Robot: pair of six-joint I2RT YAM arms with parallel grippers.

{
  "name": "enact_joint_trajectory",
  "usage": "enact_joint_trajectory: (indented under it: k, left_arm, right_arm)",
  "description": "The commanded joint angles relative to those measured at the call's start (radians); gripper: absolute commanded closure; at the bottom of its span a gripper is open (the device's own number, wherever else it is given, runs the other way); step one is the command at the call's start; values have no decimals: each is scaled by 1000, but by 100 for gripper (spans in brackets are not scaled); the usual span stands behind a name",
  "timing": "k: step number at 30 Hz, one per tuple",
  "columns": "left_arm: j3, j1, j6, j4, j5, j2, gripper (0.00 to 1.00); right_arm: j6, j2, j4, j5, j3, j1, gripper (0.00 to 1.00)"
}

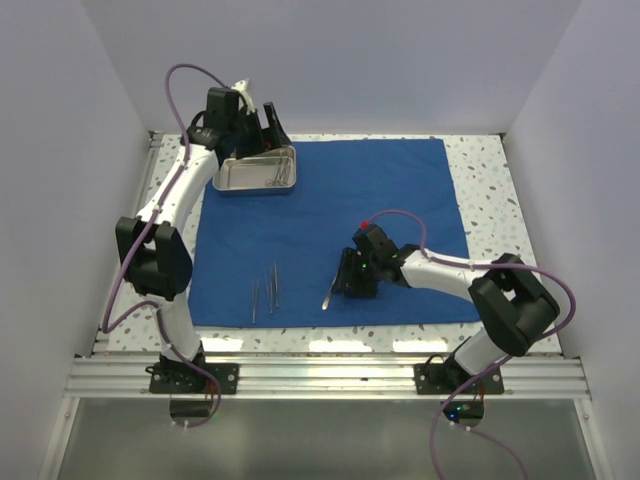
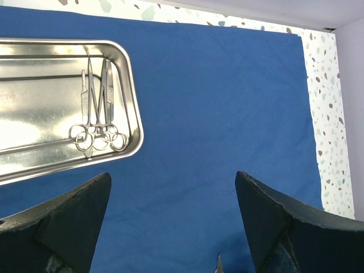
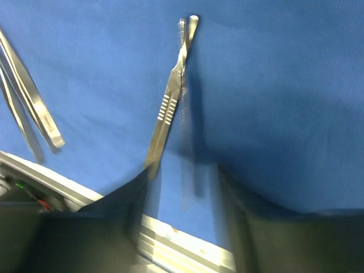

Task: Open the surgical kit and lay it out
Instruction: Place the medical item in the surgical kit, then pick up the medical item from the container.

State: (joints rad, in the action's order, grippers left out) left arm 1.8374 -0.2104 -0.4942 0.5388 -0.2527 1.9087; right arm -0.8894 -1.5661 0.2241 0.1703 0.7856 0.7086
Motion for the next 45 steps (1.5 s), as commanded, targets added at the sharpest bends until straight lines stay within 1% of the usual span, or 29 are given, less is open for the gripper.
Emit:
enact_joint_trajectory:
  k: [1, 2, 4, 5, 10, 13, 14, 16, 17, 20, 23, 28, 29, 30, 34, 40, 45]
  left_arm:
    - [45, -1, 14, -23, 3, -8, 6]
    - [48, -1, 14, -20, 3, -5, 6]
    - [57, -1, 16, -19, 3, 0, 6]
    - [60, -1, 19, -17, 3, 1, 6]
    - [88, -1, 31, -11, 13, 21, 6]
    - [161, -1, 57, 18, 33, 68, 5]
    - [186, 0, 66, 27, 39, 108, 5]
    - [275, 0, 97, 61, 70, 157, 5]
    - [333, 2, 108, 79, 93, 211, 5]
    - [405, 6, 152, 87, 145, 315, 6]
    - [419, 14, 184, 57, 179, 396, 8]
    - [419, 35, 207, -3, 182, 516, 13]
    - [422, 37, 212, -29, 181, 530, 14]
    - [425, 37, 223, -40, 178, 542, 19]
    - [474, 42, 240, -72, 181, 619, 25]
    - [467, 58, 240, -117, 193, 644, 29]
    - [461, 59, 272, -128, 237, 656, 33]
  right_arm:
    - [18, 21, 37, -35, 41, 2, 33]
    - [20, 23, 46, -43, 46, 2, 14]
    - [30, 24, 60, -49, 55, 2, 3]
    - [33, 28, 67, -52, 63, 2, 2]
    - [79, 72, 147, -95, 121, 2, 2]
    - [116, 130, 230, -136, 159, 2, 2]
    - [128, 161, 269, -147, 190, 2, 2]
    - [148, 185, 306, -169, 234, 2, 2]
    - [156, 205, 335, -172, 248, 2, 2]
    - [178, 218, 392, -209, 311, 0, 2]
    - [184, 218, 434, -225, 360, 2, 3]
    - [173, 201, 465, -230, 399, 0, 4]
    - [167, 198, 474, -230, 400, 2, 4]
    - [164, 192, 478, -230, 403, 2, 4]
    - [144, 152, 488, -227, 415, 0, 4]
    - [125, 101, 489, -218, 445, 0, 6]
    - [130, 48, 495, -215, 481, 2, 6]
